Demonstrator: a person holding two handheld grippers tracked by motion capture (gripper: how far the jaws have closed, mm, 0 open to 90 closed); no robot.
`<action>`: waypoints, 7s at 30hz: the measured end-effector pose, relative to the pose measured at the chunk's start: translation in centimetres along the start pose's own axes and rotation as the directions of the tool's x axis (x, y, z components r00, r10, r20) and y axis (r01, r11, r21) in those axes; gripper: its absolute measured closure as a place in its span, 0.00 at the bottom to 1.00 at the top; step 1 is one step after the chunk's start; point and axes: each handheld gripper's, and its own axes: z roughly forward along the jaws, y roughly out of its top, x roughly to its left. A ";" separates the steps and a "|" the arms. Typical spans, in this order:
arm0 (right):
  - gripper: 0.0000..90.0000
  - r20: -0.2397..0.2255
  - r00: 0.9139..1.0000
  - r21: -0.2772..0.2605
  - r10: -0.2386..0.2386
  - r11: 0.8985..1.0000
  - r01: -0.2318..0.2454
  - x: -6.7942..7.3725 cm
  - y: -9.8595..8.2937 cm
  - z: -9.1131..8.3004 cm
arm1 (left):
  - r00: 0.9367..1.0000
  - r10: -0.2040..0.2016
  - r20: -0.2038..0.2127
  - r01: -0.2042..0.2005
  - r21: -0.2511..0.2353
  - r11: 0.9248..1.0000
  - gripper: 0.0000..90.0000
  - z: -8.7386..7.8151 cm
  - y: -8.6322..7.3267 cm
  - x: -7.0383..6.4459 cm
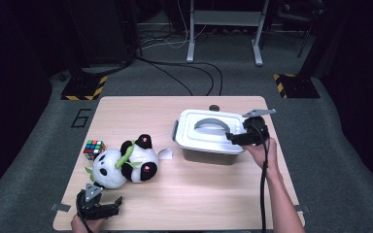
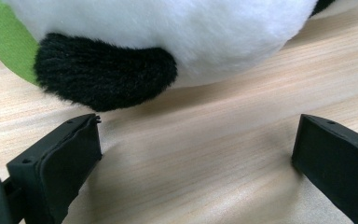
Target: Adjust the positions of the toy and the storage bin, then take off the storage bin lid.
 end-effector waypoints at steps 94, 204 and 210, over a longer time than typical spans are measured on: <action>0.75 -0.062 0.988 0.117 -0.141 0.982 0.148 8.3 5.1 3.1 | 1.000 0.009 0.007 -0.009 -0.005 1.000 0.01 0.1 0.1 0.2; 0.74 0.084 0.996 -0.034 0.008 0.999 -0.005 6.4 7.7 -1.3 | 0.999 -0.018 -0.026 0.018 -0.017 1.000 0.01 0.1 0.0 0.1; 0.74 0.100 0.995 -0.035 0.027 0.999 -0.023 5.2 7.3 -1.9 | 0.999 -0.016 -0.028 0.016 -0.015 1.000 0.01 0.1 0.0 0.1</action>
